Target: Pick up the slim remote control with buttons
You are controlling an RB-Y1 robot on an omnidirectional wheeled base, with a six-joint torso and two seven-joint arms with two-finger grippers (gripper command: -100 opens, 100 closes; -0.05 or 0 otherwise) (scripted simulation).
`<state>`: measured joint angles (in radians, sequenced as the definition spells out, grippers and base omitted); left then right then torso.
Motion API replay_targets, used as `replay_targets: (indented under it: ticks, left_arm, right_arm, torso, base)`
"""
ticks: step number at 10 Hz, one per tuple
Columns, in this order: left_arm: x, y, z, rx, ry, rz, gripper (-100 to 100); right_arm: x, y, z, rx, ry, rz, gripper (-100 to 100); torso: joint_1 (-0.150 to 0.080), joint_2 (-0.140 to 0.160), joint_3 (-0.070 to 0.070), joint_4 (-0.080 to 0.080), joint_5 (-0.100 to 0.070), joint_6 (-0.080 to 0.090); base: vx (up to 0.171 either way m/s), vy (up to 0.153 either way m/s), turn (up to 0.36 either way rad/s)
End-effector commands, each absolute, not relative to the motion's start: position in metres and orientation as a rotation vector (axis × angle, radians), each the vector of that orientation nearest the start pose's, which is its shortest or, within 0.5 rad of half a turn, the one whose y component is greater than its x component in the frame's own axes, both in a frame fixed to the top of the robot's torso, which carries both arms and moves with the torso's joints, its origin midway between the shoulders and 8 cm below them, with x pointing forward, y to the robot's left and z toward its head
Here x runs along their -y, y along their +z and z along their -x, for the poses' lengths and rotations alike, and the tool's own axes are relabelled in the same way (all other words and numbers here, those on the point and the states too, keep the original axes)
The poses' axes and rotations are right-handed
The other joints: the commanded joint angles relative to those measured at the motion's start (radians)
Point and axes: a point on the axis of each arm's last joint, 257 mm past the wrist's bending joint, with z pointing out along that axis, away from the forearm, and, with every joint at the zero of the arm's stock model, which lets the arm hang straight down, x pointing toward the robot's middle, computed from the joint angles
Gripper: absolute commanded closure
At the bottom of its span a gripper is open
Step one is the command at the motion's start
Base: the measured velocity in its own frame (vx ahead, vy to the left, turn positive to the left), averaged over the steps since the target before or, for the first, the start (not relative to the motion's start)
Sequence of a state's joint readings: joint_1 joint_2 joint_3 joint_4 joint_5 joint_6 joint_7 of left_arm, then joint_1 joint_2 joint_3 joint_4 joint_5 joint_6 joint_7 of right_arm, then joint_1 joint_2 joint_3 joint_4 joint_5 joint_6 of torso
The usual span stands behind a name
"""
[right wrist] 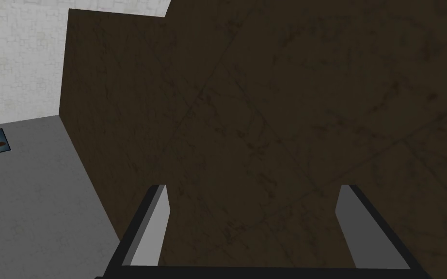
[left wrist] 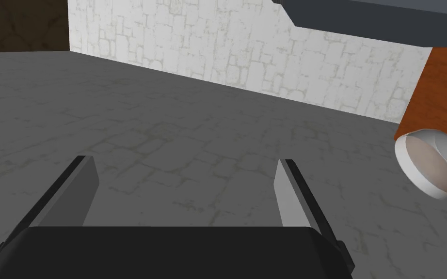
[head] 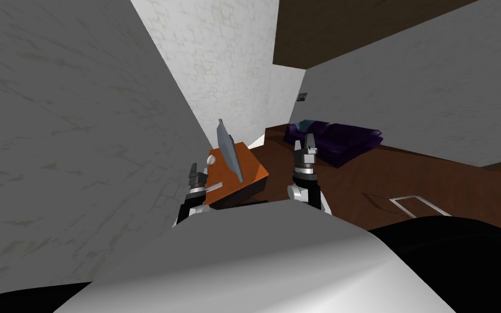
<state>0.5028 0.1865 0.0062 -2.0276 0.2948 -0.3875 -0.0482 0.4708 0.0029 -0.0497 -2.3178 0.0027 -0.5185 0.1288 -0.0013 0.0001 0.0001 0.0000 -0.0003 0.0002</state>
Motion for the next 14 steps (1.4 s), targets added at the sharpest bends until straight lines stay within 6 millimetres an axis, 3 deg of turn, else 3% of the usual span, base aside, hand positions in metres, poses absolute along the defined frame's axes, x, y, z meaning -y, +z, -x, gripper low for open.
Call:
replay_targets:
  ticks: [1, 2, 3, 4, 6, 7, 8, 9, 10, 11, 12, 13, 14]
  left_arm:
    - [-0.348, -0.155, -0.386, -0.929, -1.21, 1.078, -100]
    - [-0.35, -0.157, -0.386, -0.923, -1.218, 1.094, -100]
    - [-0.366, -0.183, -0.384, -0.974, -1.165, 1.148, -100]
    - [-0.367, -0.186, -0.383, -0.971, -1.167, 1.16, -100]
    - [-0.402, -0.239, -0.371, -1.067, -1.054, 1.273, -100]
    - [-0.405, -0.246, -0.37, -1.061, -1.057, 1.304, -100]
    - [-0.423, -0.276, -0.359, -1.111, -0.991, 1.369, -100]
    - [-0.424, -0.277, -0.358, -1.101, -0.998, 1.383, -100]
    - [-0.444, -0.303, -0.345, -1.135, -0.936, 1.442, -100]
    - [-0.444, -0.307, -0.344, -1.136, -0.939, 1.464, -100]
    - [-0.462, -0.333, -0.329, -1.174, -0.877, 1.53, -100]
    - [-0.463, -0.337, -0.326, -1.167, -0.878, 1.55, -100]
    - [-0.48, -0.359, -0.31, -1.196, -0.82, 1.61, -100]
  right_arm:
    - [0.289, 0.054, -0.331, -0.579, 1.157, -0.54, 0]
    - [0.289, 0.055, -0.331, -0.579, 1.158, -0.54, 0]
    - [0.289, 0.054, -0.331, -0.579, 1.157, -0.54, 0]
    - [0.289, 0.054, -0.331, -0.579, 1.157, -0.54, 0]
    - [0.289, 0.054, -0.331, -0.579, 1.157, -0.54, 0]
    - [0.289, 0.055, -0.331, -0.579, 1.157, -0.54, 0]
    - [0.289, 0.054, -0.331, -0.579, 1.157, -0.54, 0]
    - [0.289, 0.054, -0.331, -0.579, 1.157, -0.54, 0]
    - [0.289, 0.054, -0.331, -0.579, 1.157, -0.54, 0]
    - [0.289, 0.054, -0.331, -0.579, 1.157, -0.54, 0]
    - [0.289, 0.054, -0.331, -0.579, 1.157, -0.54, 0]
    - [0.289, 0.054, -0.331, -0.579, 1.157, -0.54, 0]
    - [0.289, 0.054, -0.331, -0.579, 1.157, -0.54, 0]
  torso:
    - [0.0, 0.0, 0.0, 0.0, 0.0, 0.0]
    - [-0.001, 0.0, 0.0, 0.0, 0.0, 0.0]
    - [0.0, 0.0, 0.0, 0.0, 0.0, -0.001]
    - [0.0, 0.0, 0.0, 0.0, 0.0, 0.0]
    - [0.001, 0.0, 0.0, 0.0, 0.0, 0.0]
    - [0.001, 0.001, 0.001, 0.0, 0.0, 0.0]
    - [0.001, 0.001, 0.001, 0.0, 0.0, -0.001]
    - [0.001, 0.002, 0.001, 0.0, 0.0, -0.001]
    - [0.001, 0.001, 0.001, 0.0, 0.0, -0.001]
    - [0.001, 0.001, 0.001, 0.0, 0.0, 0.0]
    - [0.002, 0.001, 0.001, 0.0, 0.0, -0.001]
    - [0.002, 0.001, 0.001, 0.0, 0.0, 0.0]
    - [0.002, 0.001, 0.001, 0.0, 0.0, -0.001]
  base:
    - [0.013, -0.04, -0.451]
    - [0.008, -0.021, -0.135]
    - [0.011, -0.027, -0.171]
    - [0.008, -0.015, -0.144]
    - [-0.003, -0.017, -0.333]
    - [-0.01, -0.008, -0.151]
    - [-0.009, -0.013, -0.188]
    - [-0.006, -0.013, -0.16]
    - [-0.011, -0.011, -0.238]
    - [-0.011, 0.0, -0.175]
    - [-0.012, 0.0, -0.223]
    - [-0.007, -0.001, -0.181]
    - [-0.002, -0.009, -0.282]
